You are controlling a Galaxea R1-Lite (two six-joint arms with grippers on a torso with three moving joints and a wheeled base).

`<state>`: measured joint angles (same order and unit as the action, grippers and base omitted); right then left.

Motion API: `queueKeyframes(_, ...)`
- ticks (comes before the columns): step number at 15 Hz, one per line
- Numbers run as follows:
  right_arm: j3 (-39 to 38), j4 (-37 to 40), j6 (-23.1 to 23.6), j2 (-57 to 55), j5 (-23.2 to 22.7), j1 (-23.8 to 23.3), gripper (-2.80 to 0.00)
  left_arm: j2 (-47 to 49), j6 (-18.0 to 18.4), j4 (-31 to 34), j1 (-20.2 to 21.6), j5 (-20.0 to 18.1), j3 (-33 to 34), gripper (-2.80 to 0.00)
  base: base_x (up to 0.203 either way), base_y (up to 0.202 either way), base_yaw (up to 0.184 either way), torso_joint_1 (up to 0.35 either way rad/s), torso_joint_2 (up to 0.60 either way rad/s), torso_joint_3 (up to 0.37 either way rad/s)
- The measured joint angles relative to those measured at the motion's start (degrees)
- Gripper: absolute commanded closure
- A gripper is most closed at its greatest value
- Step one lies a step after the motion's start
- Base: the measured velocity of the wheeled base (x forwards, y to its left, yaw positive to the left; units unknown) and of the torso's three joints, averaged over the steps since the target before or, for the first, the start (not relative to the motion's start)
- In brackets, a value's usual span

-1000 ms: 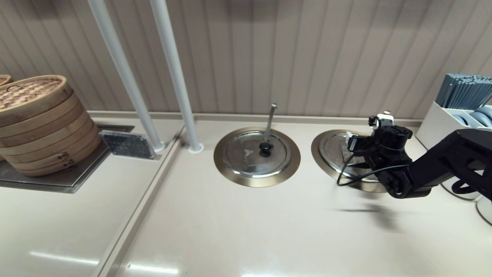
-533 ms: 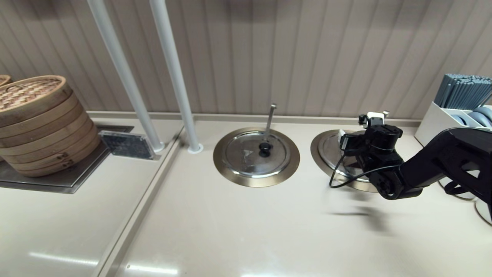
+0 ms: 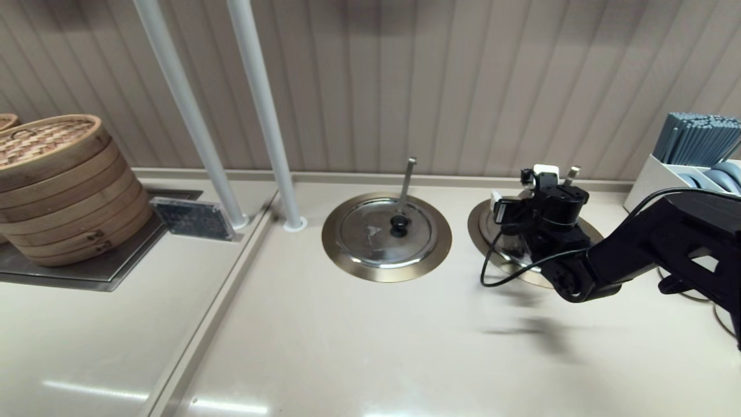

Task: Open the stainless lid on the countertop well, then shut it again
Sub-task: Open the lid

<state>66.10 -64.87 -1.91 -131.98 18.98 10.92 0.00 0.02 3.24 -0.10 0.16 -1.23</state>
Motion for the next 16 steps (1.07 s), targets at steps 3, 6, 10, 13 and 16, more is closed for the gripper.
queueKeyframes(3,-1.13,-1.05,0.0,0.26,-0.04,2.14,-2.8,0.0,0.01,-0.02,0.0,0.0,0.0,0.0,0.0,0.0,0.0,0.0,0.0,0.0)
queueKeyframes(6,-3.33,-1.25,-0.21,1.82,0.04,4.37,-2.8,0.0,0.0,0.0,0.0,0.0,0.0,0.0,0.0,0.0,0.0,0.0,0.0,0.0)
queueKeyframes(10,-5.85,-1.41,-0.32,5.8,0.41,6.05,-2.8,0.0,-0.02,-0.02,0.02,-0.02,0.0,0.0,0.0,0.0,0.0,0.0,0.0,0.0)
queueKeyframes(13,-8.85,-1.47,-0.39,9.77,0.34,8.42,-2.8,0.0,0.01,-0.02,0.0,0.0,0.0,0.0,0.0,0.0,0.0,0.0,0.0,0.0)
queueKeyframes(16,-10.65,-1.44,-0.2,12.72,0.51,10.47,-2.8,0.0,-0.02,-0.02,0.02,0.0,0.0,0.0,0.0,0.0,0.0,0.0,0.0,0.0)
